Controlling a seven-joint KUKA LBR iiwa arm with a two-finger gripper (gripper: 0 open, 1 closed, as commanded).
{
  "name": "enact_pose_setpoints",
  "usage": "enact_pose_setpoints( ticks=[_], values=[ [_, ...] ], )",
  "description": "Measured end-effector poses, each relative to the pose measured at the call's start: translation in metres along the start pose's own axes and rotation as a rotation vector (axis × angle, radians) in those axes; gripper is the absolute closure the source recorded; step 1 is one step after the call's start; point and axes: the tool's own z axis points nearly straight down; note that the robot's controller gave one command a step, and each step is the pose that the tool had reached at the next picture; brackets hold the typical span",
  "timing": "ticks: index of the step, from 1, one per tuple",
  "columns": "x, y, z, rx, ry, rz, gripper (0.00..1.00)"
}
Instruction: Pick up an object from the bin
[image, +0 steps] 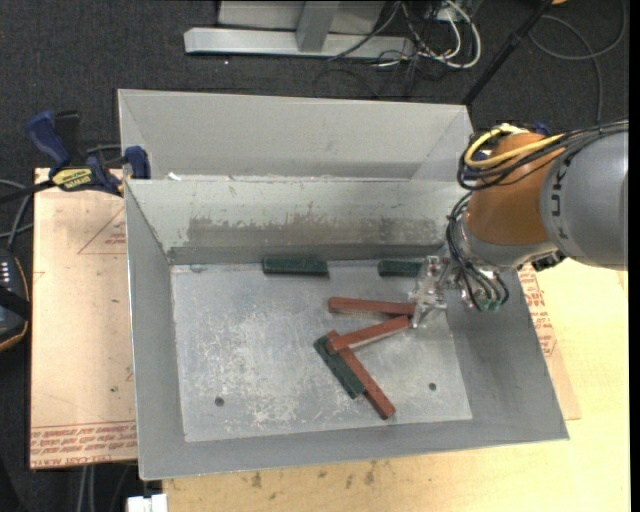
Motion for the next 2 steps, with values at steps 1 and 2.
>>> enact_pose_setpoints(
  ticks=[1,2],
  values=[
    [0.0,0.0,0.0,0.0,0.0,0.0,1.0],
    [0.012,-0.025,-0.169,0.001,0.004,0.005,1.0]
  ],
)
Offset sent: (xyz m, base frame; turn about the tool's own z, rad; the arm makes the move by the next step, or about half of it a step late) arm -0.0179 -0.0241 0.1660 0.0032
